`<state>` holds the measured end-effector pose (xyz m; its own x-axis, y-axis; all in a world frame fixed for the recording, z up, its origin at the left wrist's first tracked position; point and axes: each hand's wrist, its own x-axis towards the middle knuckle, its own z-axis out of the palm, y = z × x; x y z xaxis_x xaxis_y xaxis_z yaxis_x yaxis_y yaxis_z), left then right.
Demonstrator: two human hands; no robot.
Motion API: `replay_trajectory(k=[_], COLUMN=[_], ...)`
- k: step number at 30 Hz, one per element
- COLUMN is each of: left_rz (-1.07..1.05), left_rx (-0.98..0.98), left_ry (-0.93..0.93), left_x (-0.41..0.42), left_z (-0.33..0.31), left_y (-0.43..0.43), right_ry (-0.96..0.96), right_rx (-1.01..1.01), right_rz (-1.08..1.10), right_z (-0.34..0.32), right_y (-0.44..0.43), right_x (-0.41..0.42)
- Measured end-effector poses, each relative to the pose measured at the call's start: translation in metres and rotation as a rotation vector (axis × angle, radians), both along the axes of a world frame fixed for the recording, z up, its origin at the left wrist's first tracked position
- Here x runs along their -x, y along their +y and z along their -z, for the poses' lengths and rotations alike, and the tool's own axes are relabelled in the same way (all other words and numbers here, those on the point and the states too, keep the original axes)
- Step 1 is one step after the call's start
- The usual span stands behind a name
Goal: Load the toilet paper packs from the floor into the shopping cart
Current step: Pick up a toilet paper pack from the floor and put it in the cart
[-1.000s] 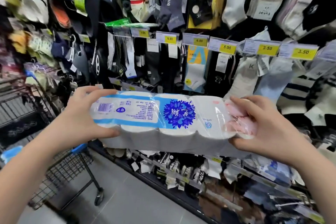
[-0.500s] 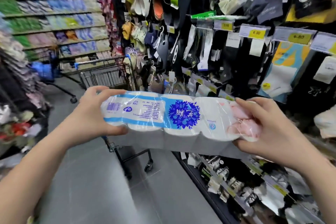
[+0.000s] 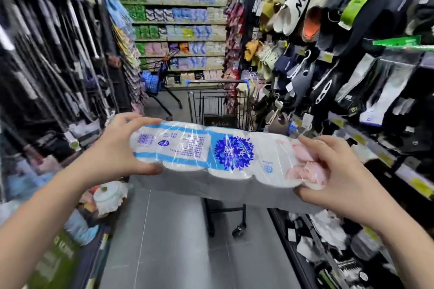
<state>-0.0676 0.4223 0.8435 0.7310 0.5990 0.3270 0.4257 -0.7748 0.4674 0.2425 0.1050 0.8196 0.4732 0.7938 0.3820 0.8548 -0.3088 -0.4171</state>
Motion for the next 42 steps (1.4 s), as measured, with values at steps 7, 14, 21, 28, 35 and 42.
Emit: replay_trajectory(k=[7,14,21,28,35,42], left_rz=[-0.027,-0.032,-0.047,-0.057,-0.029,0.040], left_rx=[0.011,0.005,0.051,0.045,0.019,0.047], left_ry=[-0.039,-0.071,-0.033,-0.012,-0.007,-0.001], left_x=[0.039,0.056,0.049,0.005,-0.081,-0.177], left_z=[0.004,0.006,0.021,0.040,0.046,0.046], left_y=[0.095,0.210,0.306,0.393,0.492,0.579], right_ry=[-0.006,-0.011,0.021,0.038,0.035,-0.032], right_rx=[0.001,0.044,0.042,0.062,0.026,-0.046], right_rz=[-0.077,-0.091,-0.093,-0.093,-0.031,-0.007], right_z=[-0.003,-0.001,0.009,0.028,0.046,0.048], right_y=[0.113,0.234,0.329,0.417,0.510,0.576], right_x=[0.017,0.030,0.025,-0.016,-0.086,-0.161])
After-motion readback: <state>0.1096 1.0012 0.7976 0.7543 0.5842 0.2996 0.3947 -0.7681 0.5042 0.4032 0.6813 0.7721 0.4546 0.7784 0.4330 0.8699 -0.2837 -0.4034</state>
